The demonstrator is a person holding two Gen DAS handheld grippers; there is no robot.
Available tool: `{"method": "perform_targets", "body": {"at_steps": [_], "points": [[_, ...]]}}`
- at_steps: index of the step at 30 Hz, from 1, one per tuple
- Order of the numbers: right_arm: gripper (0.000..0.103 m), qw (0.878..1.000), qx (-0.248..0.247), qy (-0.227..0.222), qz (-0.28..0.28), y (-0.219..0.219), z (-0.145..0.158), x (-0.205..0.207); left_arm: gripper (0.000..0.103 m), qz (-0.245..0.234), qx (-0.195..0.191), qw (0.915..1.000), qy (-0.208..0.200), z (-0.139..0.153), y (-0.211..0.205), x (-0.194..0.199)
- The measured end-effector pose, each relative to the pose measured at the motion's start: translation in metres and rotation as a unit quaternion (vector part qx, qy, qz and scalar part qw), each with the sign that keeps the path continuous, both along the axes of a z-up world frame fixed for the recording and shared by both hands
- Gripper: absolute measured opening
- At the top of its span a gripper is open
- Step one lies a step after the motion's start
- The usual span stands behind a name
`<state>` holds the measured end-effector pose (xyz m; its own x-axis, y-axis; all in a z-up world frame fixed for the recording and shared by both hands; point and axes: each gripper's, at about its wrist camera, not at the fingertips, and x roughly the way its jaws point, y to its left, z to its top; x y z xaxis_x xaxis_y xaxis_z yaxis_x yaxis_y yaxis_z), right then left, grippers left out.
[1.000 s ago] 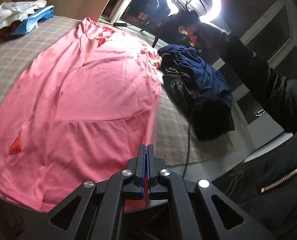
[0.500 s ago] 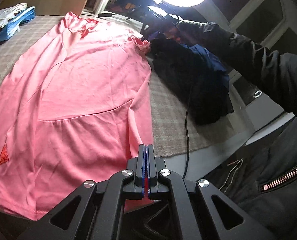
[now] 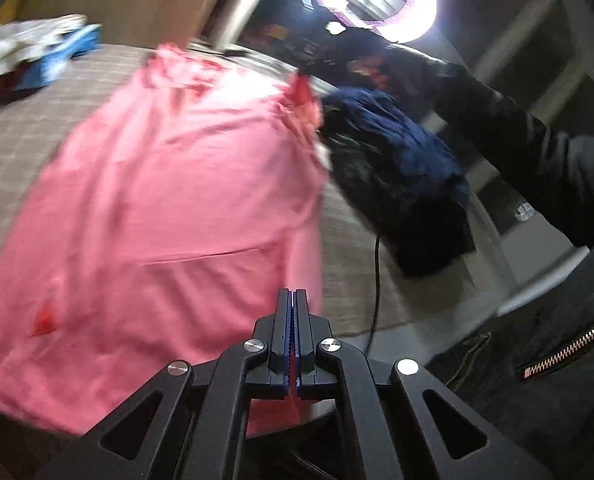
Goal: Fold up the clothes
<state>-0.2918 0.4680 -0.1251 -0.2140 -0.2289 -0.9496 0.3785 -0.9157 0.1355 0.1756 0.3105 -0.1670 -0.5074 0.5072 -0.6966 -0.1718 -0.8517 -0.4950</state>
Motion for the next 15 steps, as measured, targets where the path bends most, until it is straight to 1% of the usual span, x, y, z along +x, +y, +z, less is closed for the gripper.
{"method": "perform_targets", "body": {"at_steps": [2,3,5,7,8,9,10,12,15], "points": [[0.003,1.0,-0.017,0.004,0.014,-0.032,0.01,-0.006,0.0,0.026,0.0,0.9997,0.001,0.002,-0.013,0.005],[0.003,1.0,-0.018,0.007,0.019,-0.046,0.011,-0.008,0.0,0.04,-0.005,0.9992,-0.003,0.0,-0.02,0.009],[0.003,1.0,-0.003,0.012,0.026,-0.079,0.002,-0.018,0.0,0.068,-0.011,0.9975,-0.015,-0.006,-0.032,0.017],[0.005,1.0,0.015,0.009,0.018,-0.103,-0.015,-0.031,0.0,0.094,-0.003,0.9951,-0.03,-0.016,-0.044,0.023],[0.008,0.999,0.03,-0.002,0.021,-0.118,-0.027,-0.037,0.0,0.1,-0.009,0.9943,-0.036,-0.021,-0.045,0.024],[0.013,0.999,0.044,-0.003,0.025,-0.128,-0.033,-0.038,0.0,0.105,-0.015,0.9934,-0.042,-0.026,-0.047,0.025],[0.017,0.998,0.057,0.003,0.029,-0.134,-0.034,-0.036,0.0,0.106,-0.016,0.9931,-0.048,-0.03,-0.046,0.026],[0.031,0.996,0.065,0.029,0.057,-0.144,-0.026,-0.023,0.0,0.104,-0.017,0.9929,-0.055,-0.035,-0.045,0.027],[0.032,0.994,0.067,0.044,0.073,-0.137,-0.013,-0.002,0.0,0.102,-0.019,0.993,-0.058,-0.038,-0.042,0.028]]}}
